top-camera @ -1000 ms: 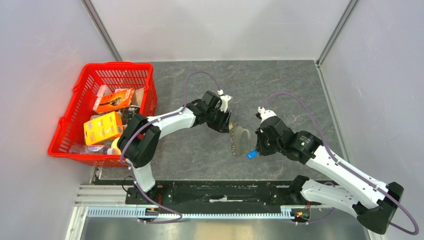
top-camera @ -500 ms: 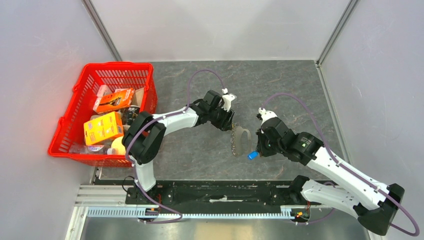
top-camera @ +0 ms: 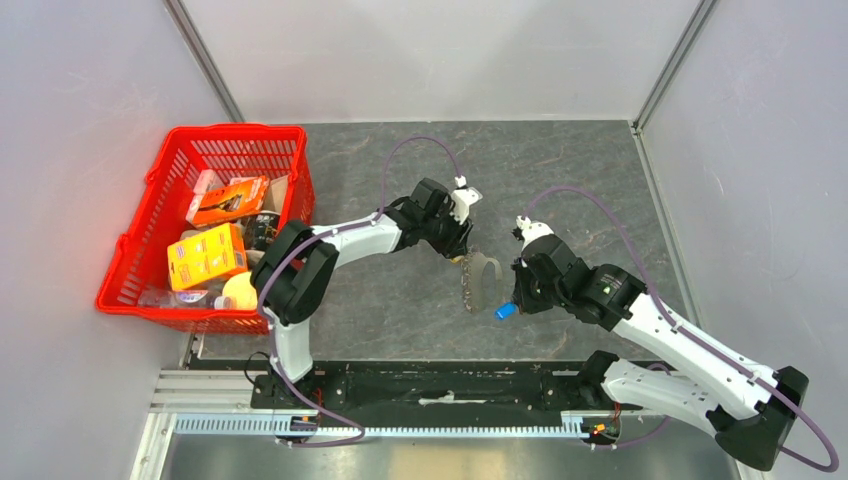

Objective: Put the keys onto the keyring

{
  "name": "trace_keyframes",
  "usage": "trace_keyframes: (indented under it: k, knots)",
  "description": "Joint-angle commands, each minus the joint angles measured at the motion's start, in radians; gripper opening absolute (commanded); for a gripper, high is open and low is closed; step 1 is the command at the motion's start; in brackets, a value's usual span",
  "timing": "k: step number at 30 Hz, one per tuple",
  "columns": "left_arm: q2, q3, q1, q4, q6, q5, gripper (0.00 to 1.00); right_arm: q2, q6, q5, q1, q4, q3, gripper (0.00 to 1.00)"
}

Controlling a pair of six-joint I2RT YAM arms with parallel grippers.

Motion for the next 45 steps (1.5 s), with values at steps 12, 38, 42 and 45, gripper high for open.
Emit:
trace_keyframes:
  k: [12, 38, 42, 45]
  knots:
    - [0.028, 0.007, -0.015, 0.095, 0.138, 0.019, 0.42, -0.005, -0.01, -0.02, 0.007, 0.031, -0.009, 0.0]
    - [0.052, 0.006, -0.044, 0.071, 0.19, -0.011, 0.33, -0.006, -0.01, -0.026, 0.007, 0.035, -0.013, 0.0]
    - [0.059, 0.007, -0.046, 0.066, 0.187, -0.016, 0.32, -0.003, -0.012, -0.026, 0.007, 0.035, -0.012, 0.0]
    - [0.067, 0.006, -0.046, 0.06, 0.185, -0.018, 0.31, -0.005, -0.01, -0.026, 0.007, 0.036, -0.013, 0.01]
